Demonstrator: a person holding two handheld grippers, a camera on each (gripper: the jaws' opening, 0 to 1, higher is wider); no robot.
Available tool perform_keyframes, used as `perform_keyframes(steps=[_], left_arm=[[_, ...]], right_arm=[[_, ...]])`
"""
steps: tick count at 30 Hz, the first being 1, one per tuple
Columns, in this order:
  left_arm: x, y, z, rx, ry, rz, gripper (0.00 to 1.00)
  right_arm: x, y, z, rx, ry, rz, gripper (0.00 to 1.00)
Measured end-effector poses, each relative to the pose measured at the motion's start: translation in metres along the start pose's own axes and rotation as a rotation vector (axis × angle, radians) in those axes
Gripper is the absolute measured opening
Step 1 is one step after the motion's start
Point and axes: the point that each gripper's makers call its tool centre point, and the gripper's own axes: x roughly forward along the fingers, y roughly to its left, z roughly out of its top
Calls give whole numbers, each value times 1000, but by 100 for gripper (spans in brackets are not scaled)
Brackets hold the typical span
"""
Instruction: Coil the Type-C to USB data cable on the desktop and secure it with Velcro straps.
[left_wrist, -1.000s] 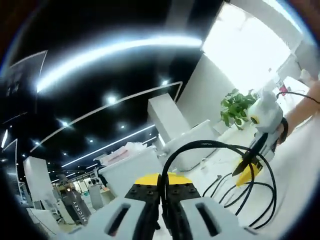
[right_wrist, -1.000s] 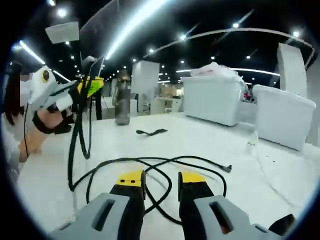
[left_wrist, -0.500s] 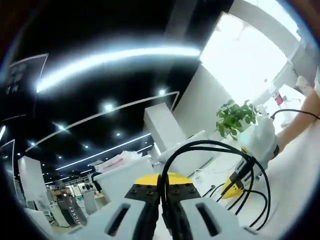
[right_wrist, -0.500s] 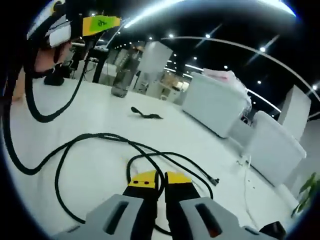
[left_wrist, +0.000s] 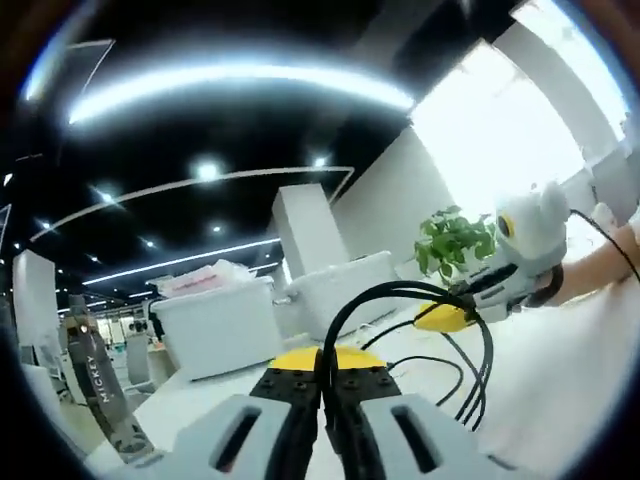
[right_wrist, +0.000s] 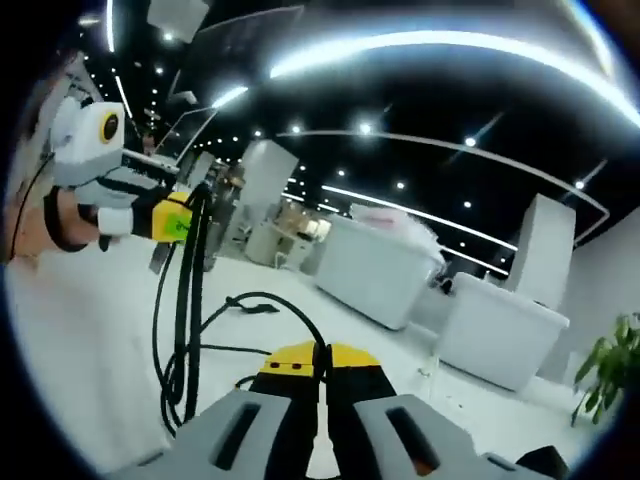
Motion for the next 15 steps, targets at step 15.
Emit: perform_keyframes(steps=[15], left_arm=[[5, -2, -18, -54, 33, -22, 4]], right_arm=[[-22, 8, 50, 60, -160, 0, 1]])
